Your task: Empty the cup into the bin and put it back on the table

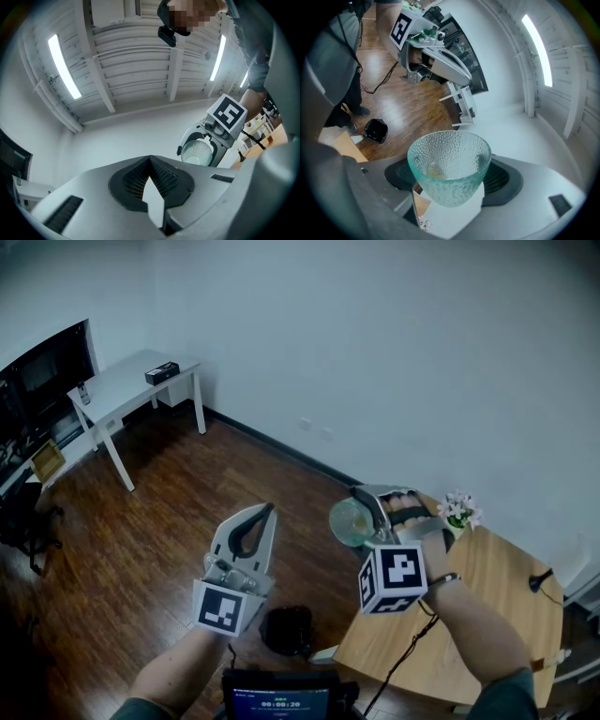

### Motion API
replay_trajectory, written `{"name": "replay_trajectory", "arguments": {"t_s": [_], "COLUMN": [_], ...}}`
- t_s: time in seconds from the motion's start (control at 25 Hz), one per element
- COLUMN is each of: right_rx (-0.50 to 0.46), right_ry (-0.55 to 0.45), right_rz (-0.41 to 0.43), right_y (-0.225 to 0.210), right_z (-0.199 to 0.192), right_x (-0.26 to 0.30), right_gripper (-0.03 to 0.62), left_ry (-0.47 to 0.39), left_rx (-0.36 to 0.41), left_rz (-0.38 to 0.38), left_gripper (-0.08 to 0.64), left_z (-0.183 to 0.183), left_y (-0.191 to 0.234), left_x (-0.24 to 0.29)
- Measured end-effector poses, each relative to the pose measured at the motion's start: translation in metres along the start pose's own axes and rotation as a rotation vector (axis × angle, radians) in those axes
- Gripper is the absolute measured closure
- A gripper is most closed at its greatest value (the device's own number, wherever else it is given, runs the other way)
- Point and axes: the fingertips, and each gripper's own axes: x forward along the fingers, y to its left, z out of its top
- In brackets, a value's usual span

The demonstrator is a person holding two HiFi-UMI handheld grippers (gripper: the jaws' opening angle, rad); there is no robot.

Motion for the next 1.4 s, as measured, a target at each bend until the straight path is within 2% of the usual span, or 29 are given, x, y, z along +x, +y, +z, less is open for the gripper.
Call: {"name": "replay_trajectory", "arguments": {"t_s": [0.28, 0.44, 0.68, 0.88, 1.04, 1.28, 1.4], "right_rx": [-0.043, -0.102, -0.139, -0.124, -0.147, -0.115, -0.140], "right_ry": [0.036, 0.030, 0.021, 0.025, 0.014, 0.021, 0.028], "right_rz": [-0.009, -0.020, -0.042, -0.042, -0.044, -0.033, -0.033], "right_y": [-0.002, -0.008, -0.015, -0.016, -0.017, -0.012, -0.016], "right_z": [-0.002, 0.001, 0.007, 0.010, 0.010, 0.011, 0.010], "right_x": [-0.002, -0.002, -0.004, -0.005, -0.002, -0.005, -0.005], "right_gripper": [0.198, 0.198, 0.198, 0.198, 0.198, 0.198, 0.198], "left_ry": [0.000, 0.006, 0.006, 0.014, 0.016, 0.015, 0.017], "left_rx": [0.001, 0.001, 0.005, 0.007, 0.006, 0.009, 0.003], "left_rz": [-0.005, -0.007, 0.001, 0.008, 0.012, 0.007, 0.005], "left_gripper": [0.559, 0.559, 0.558, 0.558, 0.558, 0.558, 0.560], "left_z": [0.005, 0.005, 0.006, 0.006, 0.006, 0.004, 0.004], "left_y": [-0.001, -0.001, 0.001, 0.004, 0.006, 0.002, 0.004], "left_x": [0.002, 0.002, 0.001, -0.002, -0.001, -0.006, -0.003]}}
